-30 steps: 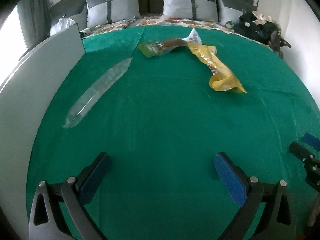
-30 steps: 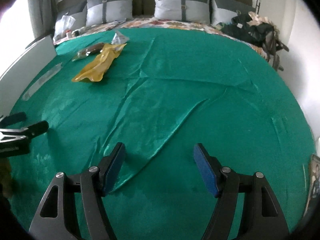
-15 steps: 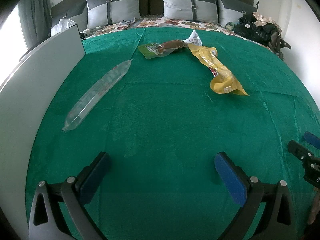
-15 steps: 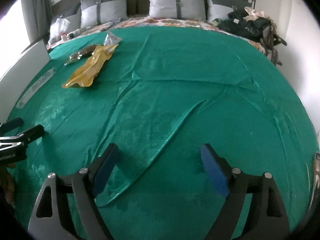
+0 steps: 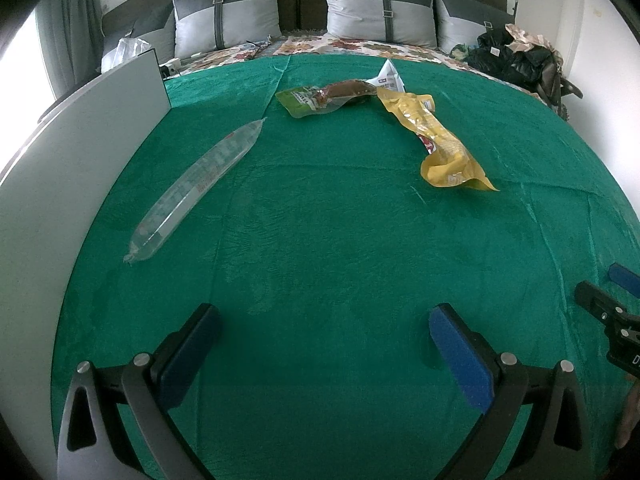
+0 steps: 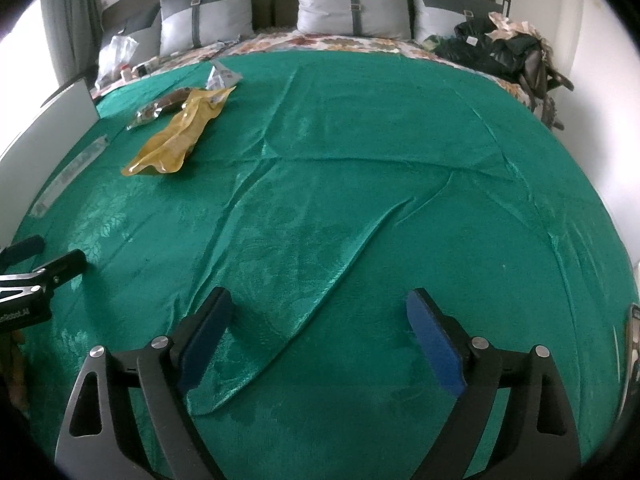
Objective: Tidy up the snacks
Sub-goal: 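Bring both open grippers back over the remaining snacks, then lower the left gripper onto the long clear stick packet and close on it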
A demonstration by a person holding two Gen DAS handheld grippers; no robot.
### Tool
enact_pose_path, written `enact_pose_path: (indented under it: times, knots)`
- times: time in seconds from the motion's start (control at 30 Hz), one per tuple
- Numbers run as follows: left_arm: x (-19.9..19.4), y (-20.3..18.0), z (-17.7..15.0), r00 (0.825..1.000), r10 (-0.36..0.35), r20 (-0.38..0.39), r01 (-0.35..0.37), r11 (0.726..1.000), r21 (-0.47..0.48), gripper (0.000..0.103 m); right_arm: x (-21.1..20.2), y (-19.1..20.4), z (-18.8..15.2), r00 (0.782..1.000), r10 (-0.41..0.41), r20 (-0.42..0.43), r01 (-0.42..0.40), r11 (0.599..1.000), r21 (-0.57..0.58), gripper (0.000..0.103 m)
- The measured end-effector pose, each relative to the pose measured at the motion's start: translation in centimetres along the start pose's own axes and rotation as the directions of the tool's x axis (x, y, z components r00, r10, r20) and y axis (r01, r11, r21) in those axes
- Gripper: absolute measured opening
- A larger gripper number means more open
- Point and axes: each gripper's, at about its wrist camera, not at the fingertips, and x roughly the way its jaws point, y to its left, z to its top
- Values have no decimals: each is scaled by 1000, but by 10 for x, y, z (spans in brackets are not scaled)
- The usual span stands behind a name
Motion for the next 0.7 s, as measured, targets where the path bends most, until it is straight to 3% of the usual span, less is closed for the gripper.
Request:
enact_pose_path:
  times: [0.17, 0.23, 0.37, 0.43, 0.53, 0.63, 0.7]
  knots:
    - [-3, 11, 9, 990, -17, -143, 26, 998, 63, 102, 1, 0, -1, 1000, 1, 0, -1, 1000, 0, 93]
    - [-19, 27, 19, 993, -38, -109, 45, 997, 61, 102, 1, 1, -1, 1000, 3, -2, -3, 1000, -1, 94]
    - [-40, 79, 61, 999, -32, -23, 31, 999, -35, 102, 3, 1, -1, 1000, 3, -3, -3, 1000, -4, 94]
    - [-32, 96, 79, 999, -23, -46, 20, 998, -60, 102, 3, 1, -1, 1000, 3, -3, -3, 1000, -4, 95]
    - [-2, 103, 97, 992, -25, -120, 22, 999, -23, 100, 3, 1, -1, 1000, 3, -3, -3, 1000, -4, 95]
    - [27, 95, 105, 985, 33, -170, -22, 998, 63, 91, 3, 1, -1, 1000, 3, -3, -3, 1000, -4, 95]
    - [41, 91, 102, 979, 51, -197, -31, 994, 103, 74, 3, 1, -1, 1000, 3, -3, -3, 1000, -4, 95]
